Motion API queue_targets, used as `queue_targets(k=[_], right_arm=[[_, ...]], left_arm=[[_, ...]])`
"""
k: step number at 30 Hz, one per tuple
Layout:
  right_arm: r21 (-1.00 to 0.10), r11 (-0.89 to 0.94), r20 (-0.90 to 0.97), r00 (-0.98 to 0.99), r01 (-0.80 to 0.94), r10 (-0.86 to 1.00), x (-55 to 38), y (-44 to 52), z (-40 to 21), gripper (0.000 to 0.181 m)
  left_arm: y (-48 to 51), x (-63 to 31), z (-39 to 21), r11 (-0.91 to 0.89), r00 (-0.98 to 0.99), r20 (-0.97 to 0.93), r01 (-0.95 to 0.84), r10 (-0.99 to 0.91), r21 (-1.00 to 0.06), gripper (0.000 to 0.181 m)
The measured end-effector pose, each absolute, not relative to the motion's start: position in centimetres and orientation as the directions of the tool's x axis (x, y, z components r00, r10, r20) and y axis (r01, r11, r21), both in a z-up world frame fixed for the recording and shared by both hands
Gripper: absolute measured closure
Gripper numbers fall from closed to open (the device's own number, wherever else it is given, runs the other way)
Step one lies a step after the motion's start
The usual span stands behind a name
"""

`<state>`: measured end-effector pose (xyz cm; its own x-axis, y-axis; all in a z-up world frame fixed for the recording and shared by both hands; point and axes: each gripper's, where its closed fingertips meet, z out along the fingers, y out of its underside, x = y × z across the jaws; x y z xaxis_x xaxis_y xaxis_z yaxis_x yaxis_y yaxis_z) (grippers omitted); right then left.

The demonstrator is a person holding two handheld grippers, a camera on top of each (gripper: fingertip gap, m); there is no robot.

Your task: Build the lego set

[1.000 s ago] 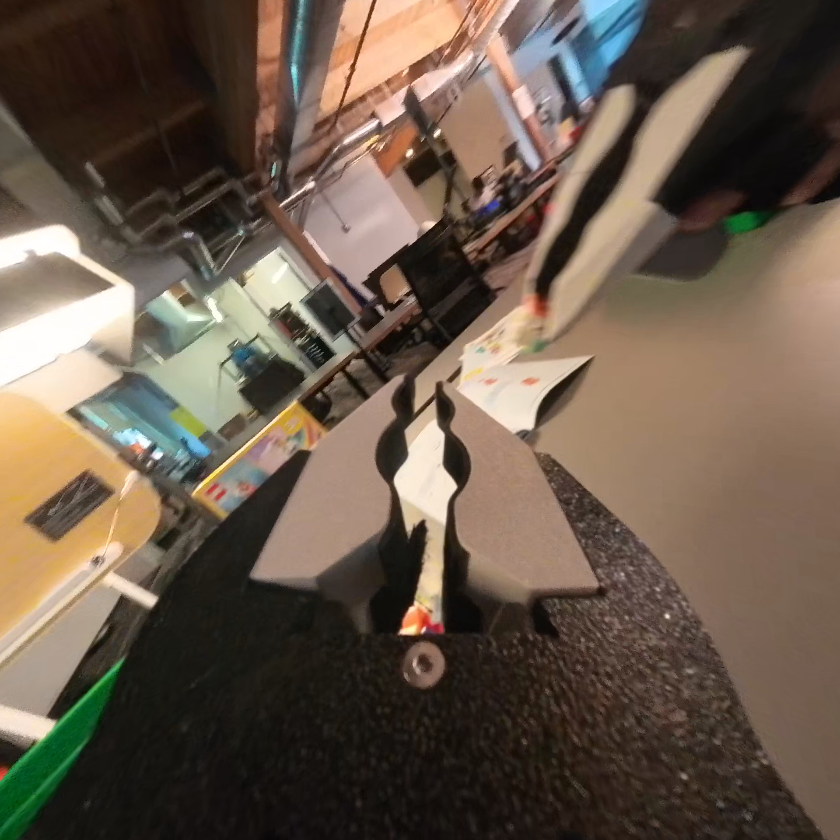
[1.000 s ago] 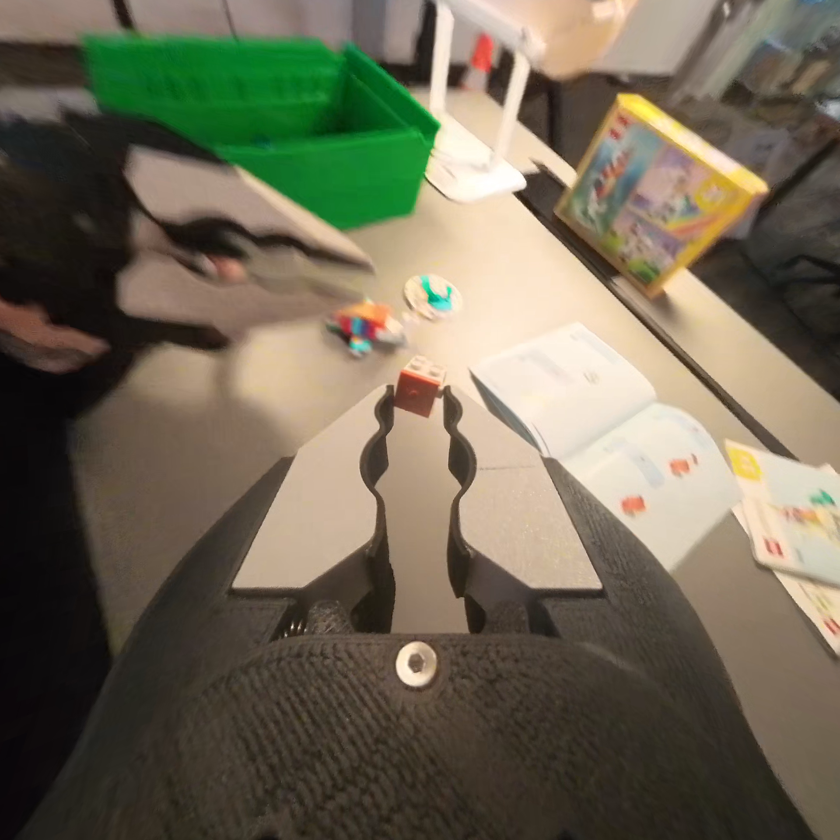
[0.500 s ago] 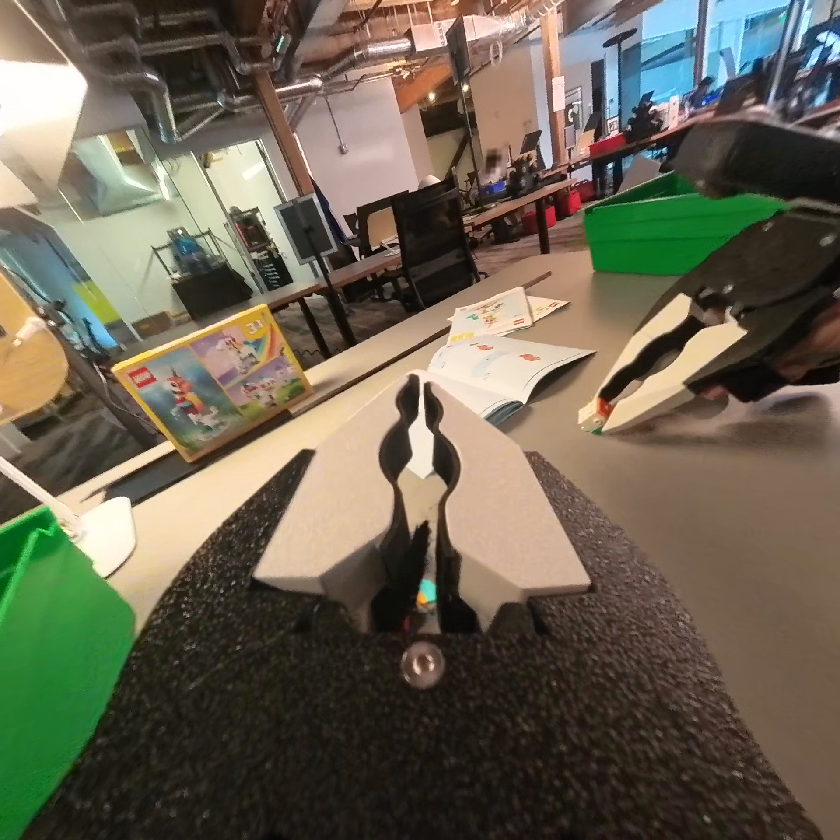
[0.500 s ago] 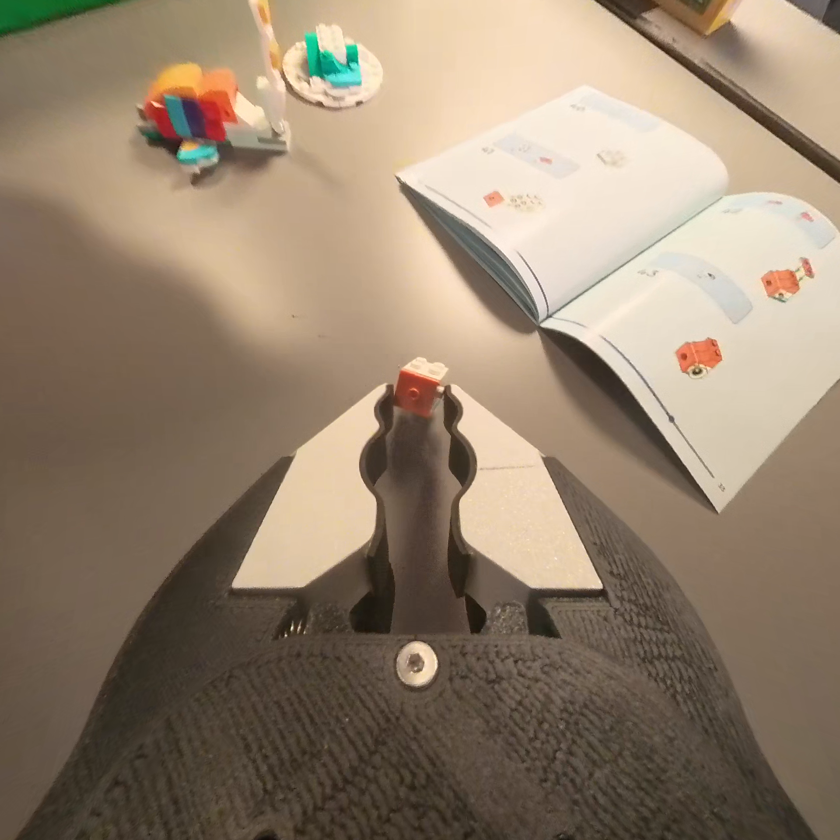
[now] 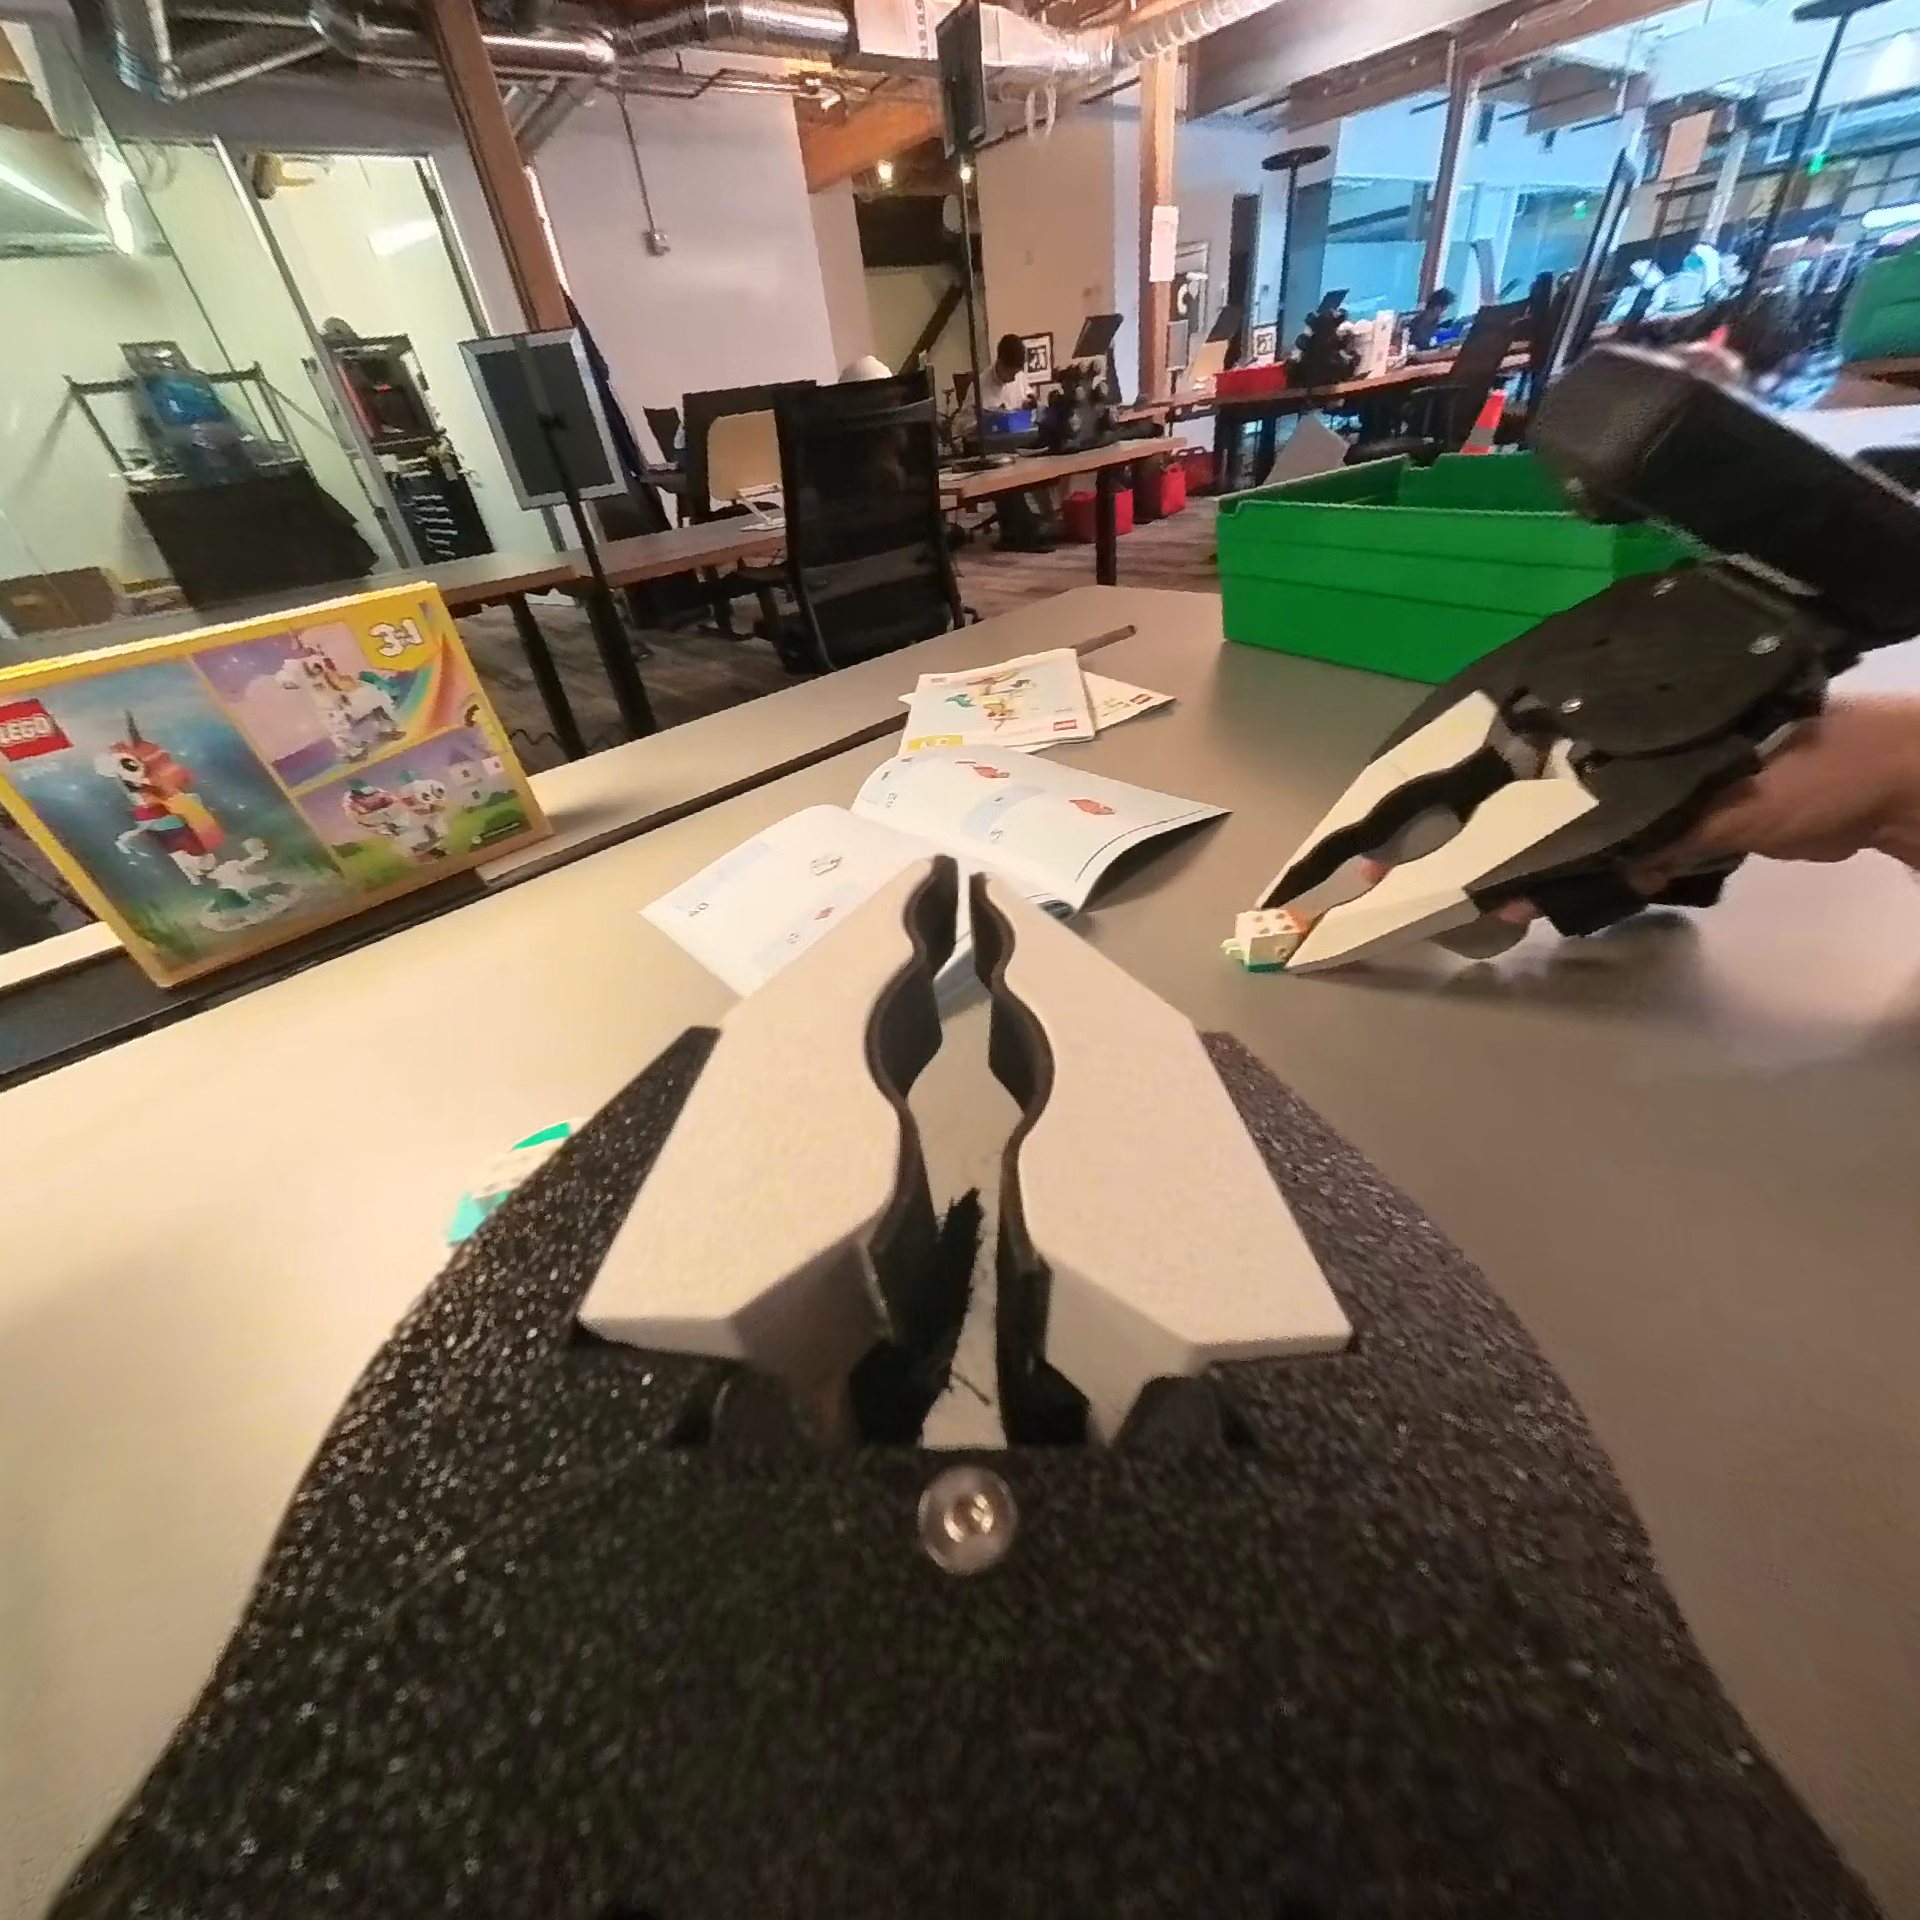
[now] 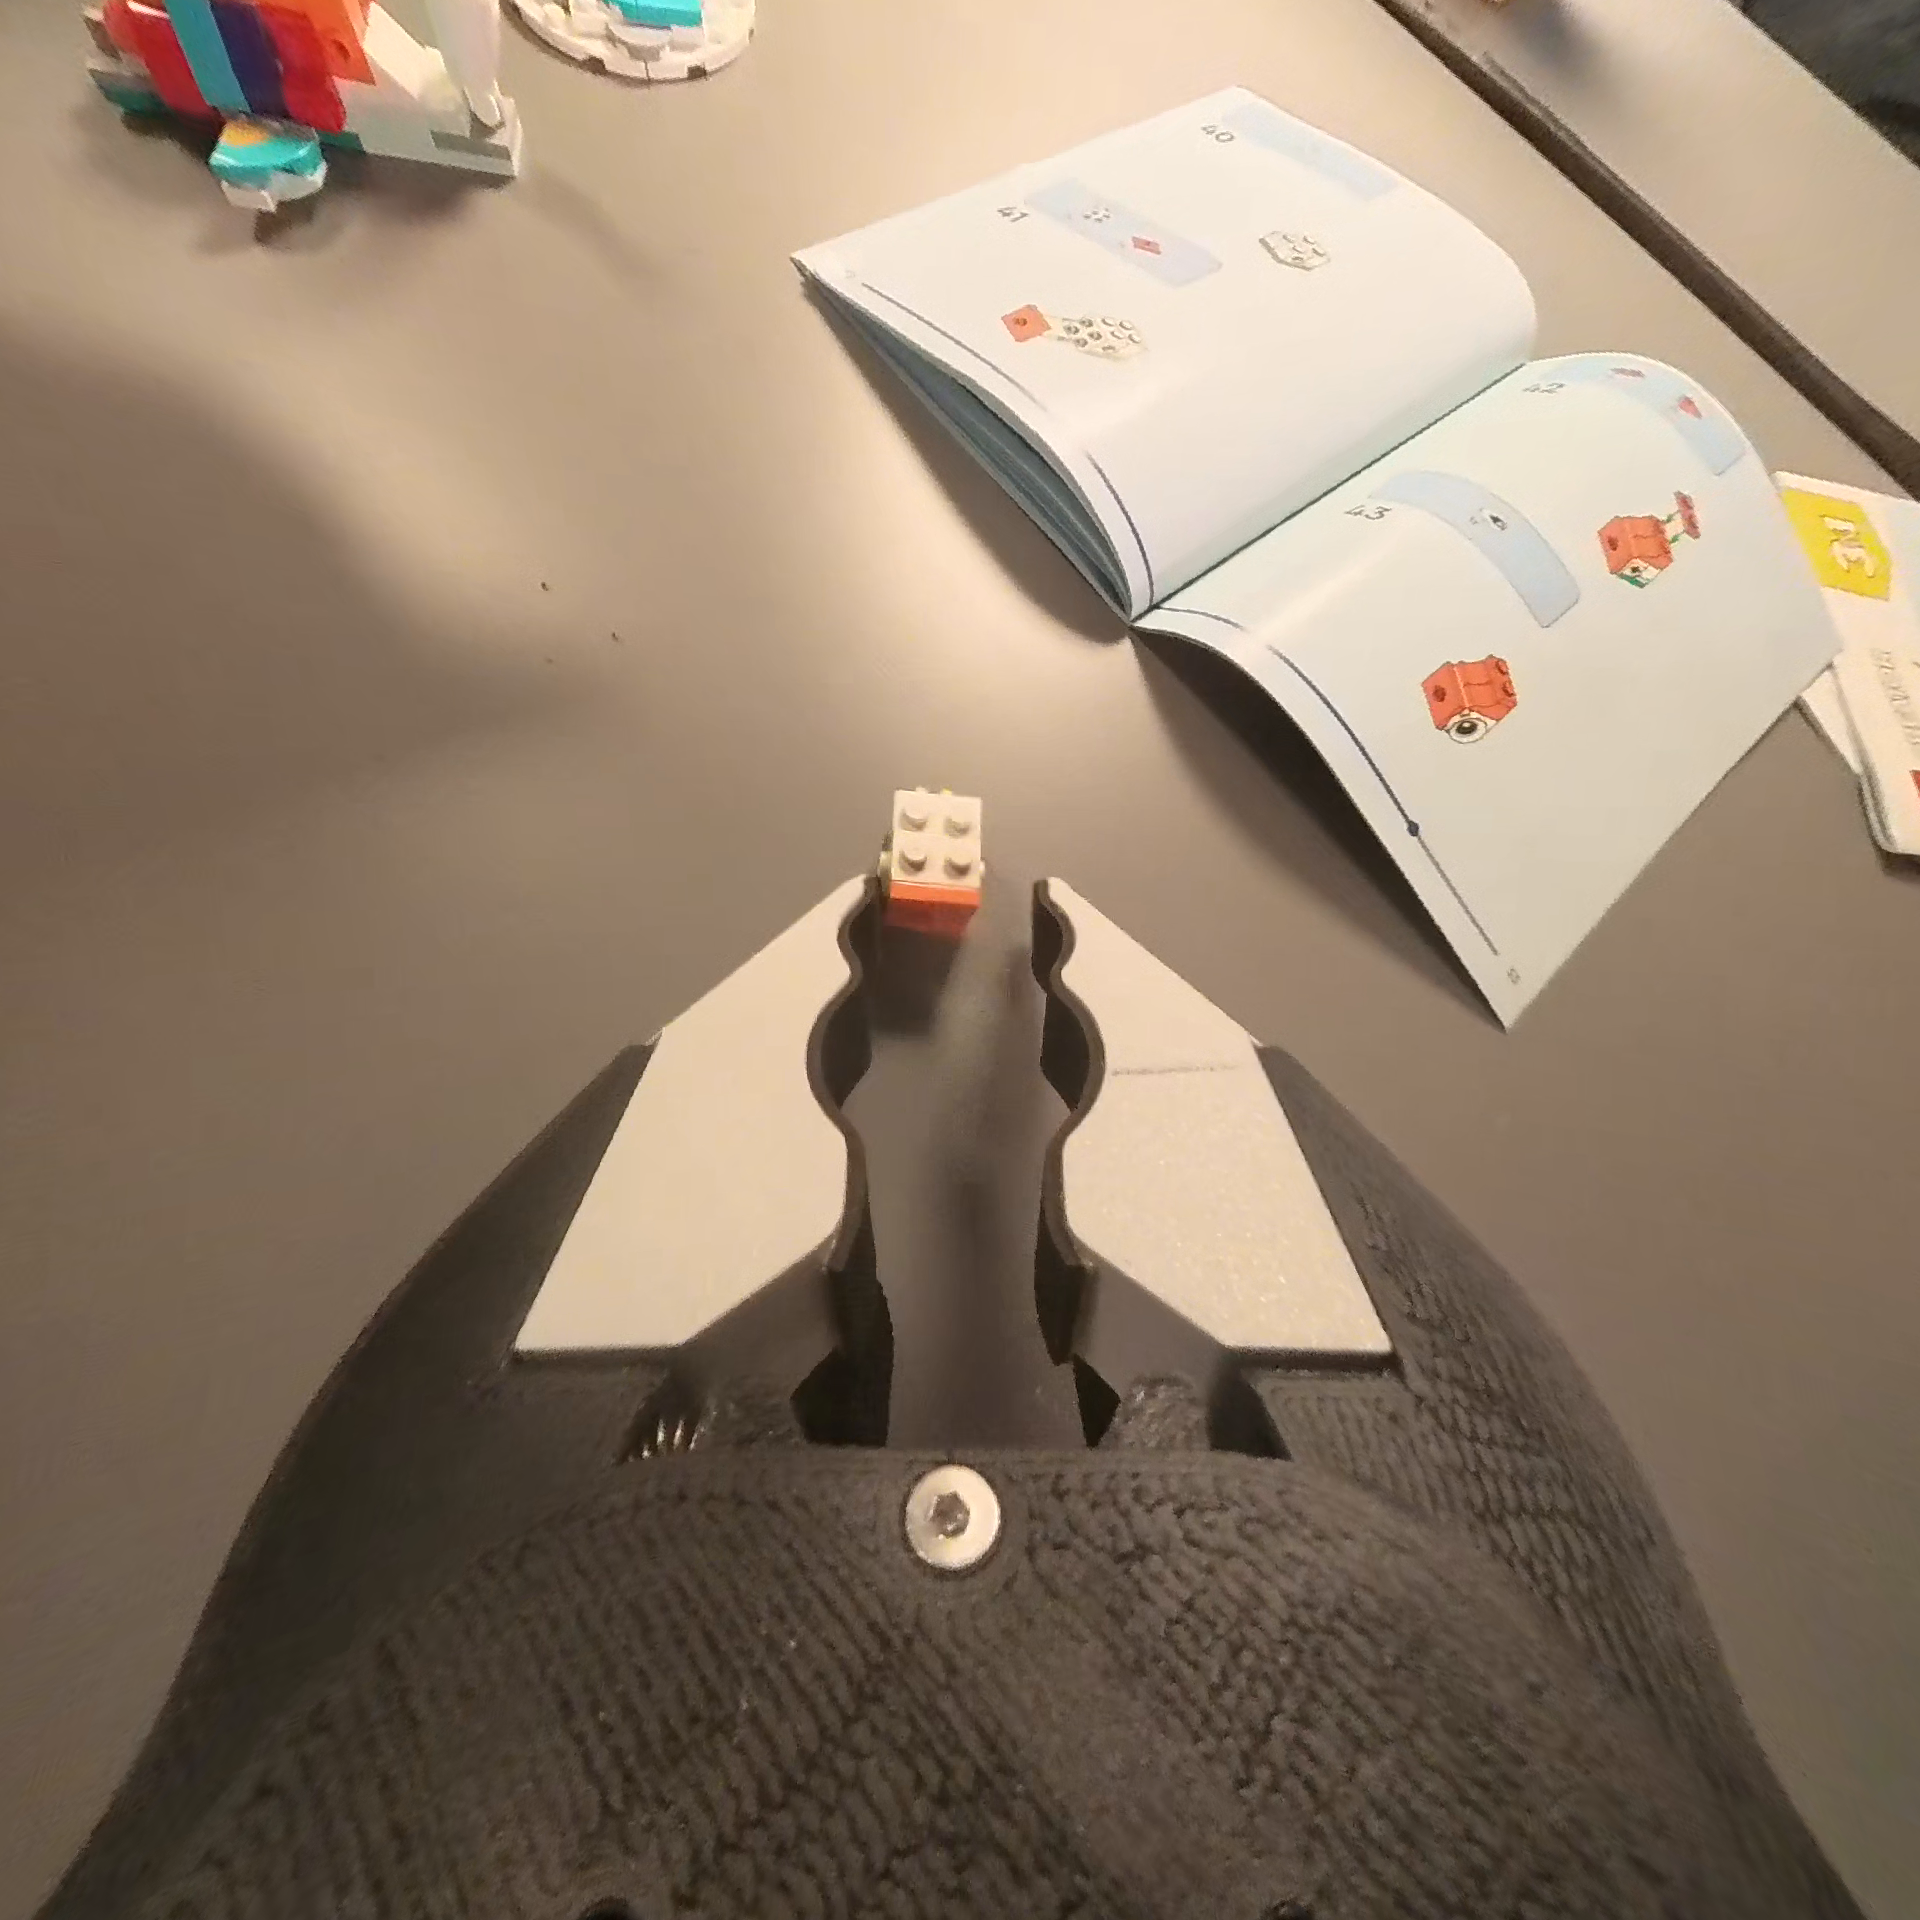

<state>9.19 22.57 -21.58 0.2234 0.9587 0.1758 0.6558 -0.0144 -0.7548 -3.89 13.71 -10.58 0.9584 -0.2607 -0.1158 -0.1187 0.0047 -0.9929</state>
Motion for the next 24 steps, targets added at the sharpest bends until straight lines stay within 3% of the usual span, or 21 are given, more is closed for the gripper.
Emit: queue_targets(k=[6,16,21,24], right_arm=[[-0.774,-0.072,0.036,0.157,0.629,0.987,9.7,21.1,-21.7,0.152],[-0.821,0.069,0.058,-0.038,0.567,0.998,8.3,17.6,-20.4,0.151],[-0.911,0.027,0.078,0.107,0.412,0.991,8.6,20.6,-17.3,0.154],[-0.968,0.107,0.174,0.295,0.228,0.940,9.2,23.5,-13.7,0.153]], left_arm=[[13.7,-3.5,-10.7,0.014,0.958,-0.120,-0.121,-0.262,-0.993,0.181],[13.9,-2.4,-11.6,-0.005,0.945,-0.132,-0.140,-0.299,-0.990,0.181],[13.8,-2.1,-11.6,-0.001,0.943,-0.124,-0.131,-0.309,-0.991,0.181],[13.8,-2.2,-11.6,0.007,0.945,-0.122,-0.126,-0.305,-0.992,0.181]])
